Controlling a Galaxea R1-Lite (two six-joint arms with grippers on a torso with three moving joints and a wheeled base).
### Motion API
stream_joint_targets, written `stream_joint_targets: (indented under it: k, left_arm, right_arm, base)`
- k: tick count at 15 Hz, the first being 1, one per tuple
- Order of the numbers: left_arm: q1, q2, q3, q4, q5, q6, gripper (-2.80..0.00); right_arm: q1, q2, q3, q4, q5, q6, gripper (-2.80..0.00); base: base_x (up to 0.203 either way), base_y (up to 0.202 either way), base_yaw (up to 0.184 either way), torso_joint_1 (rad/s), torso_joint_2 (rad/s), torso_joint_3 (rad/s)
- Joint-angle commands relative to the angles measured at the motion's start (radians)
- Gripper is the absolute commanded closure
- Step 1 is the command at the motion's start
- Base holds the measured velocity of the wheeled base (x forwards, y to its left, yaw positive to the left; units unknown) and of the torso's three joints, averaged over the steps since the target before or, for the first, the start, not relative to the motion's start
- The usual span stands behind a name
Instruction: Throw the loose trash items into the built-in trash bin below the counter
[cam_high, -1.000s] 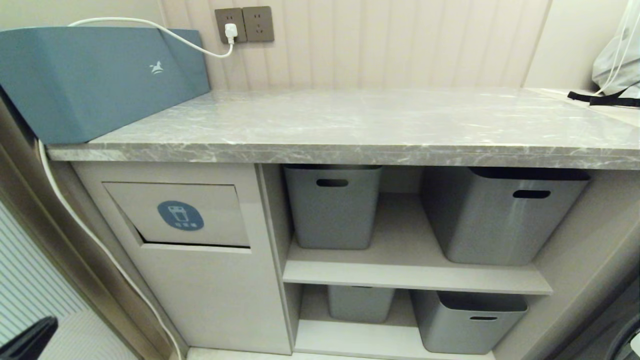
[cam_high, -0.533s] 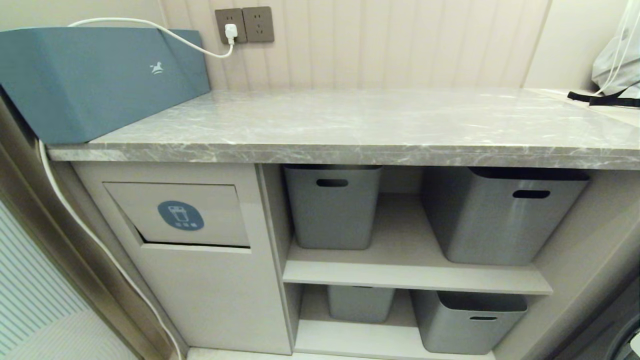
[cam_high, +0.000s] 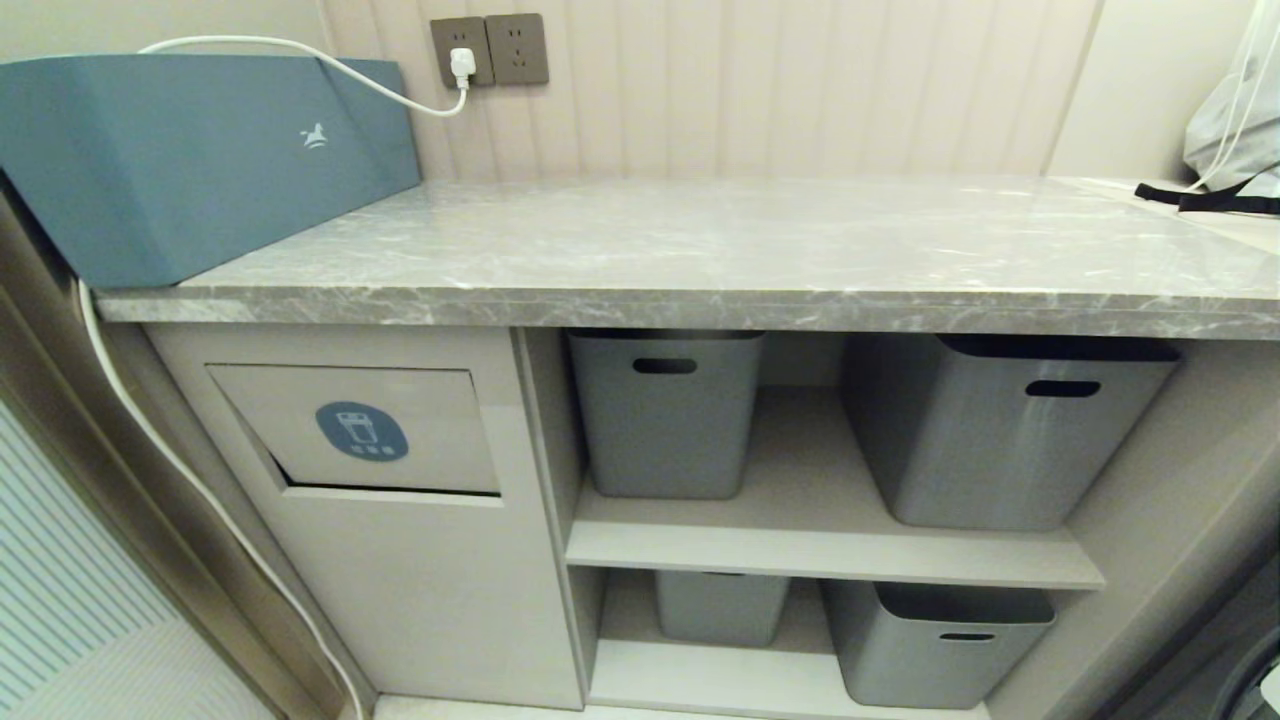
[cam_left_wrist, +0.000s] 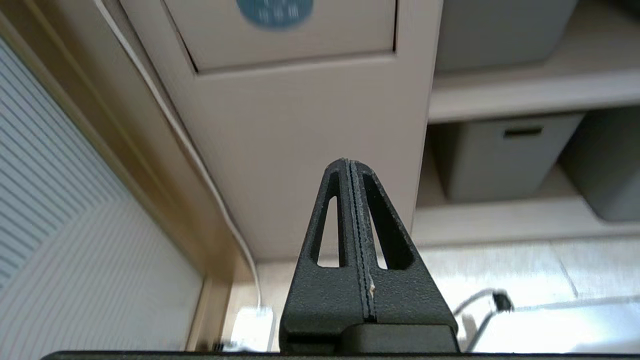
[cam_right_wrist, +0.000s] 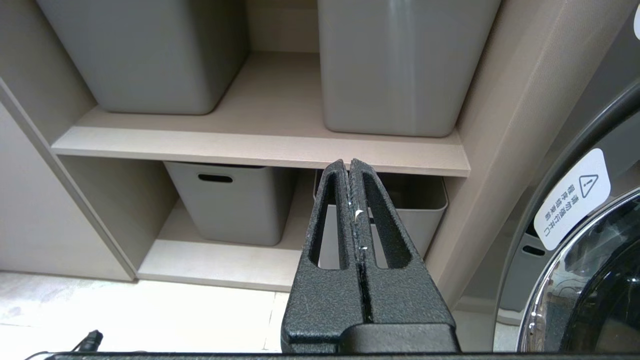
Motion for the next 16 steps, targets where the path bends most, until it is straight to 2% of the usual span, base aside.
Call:
stream_joint_targets:
  k: [1, 2, 4, 16]
  left_arm:
    - [-0.004, -0.052, 0.002, 0.004, 0.006, -0.034, 0.00]
    - [-0.004, -0.052, 0.002, 0.003, 0.016, -0.076, 0.00]
    - [-0.004, -0.052, 0.002, 0.002, 0.051, -0.119, 0.00]
    - [-0.004, -0.052, 0.002, 0.002, 0.051, -0.124, 0.00]
  right_arm:
    - [0.000, 0.000, 0.000, 0.000, 0.000, -0.001, 0.00]
    - [0.000, 0.000, 0.000, 0.000, 0.000, -0.001, 0.00]
    - [0.000, 0.000, 0.000, 0.000, 0.000, 0.000, 0.00]
    - [0.000, 0.000, 0.000, -0.002, 0.000, -0.005, 0.00]
  base:
    - [0.000, 0.000, 0.000, 0.000, 0.00, 0.000]
    - [0.000, 0.000, 0.000, 0.000, 0.00, 0.000]
    - [0.000, 0.000, 0.000, 0.000, 0.00, 0.000]
    - [0.000, 0.000, 0.000, 0.000, 0.00, 0.000]
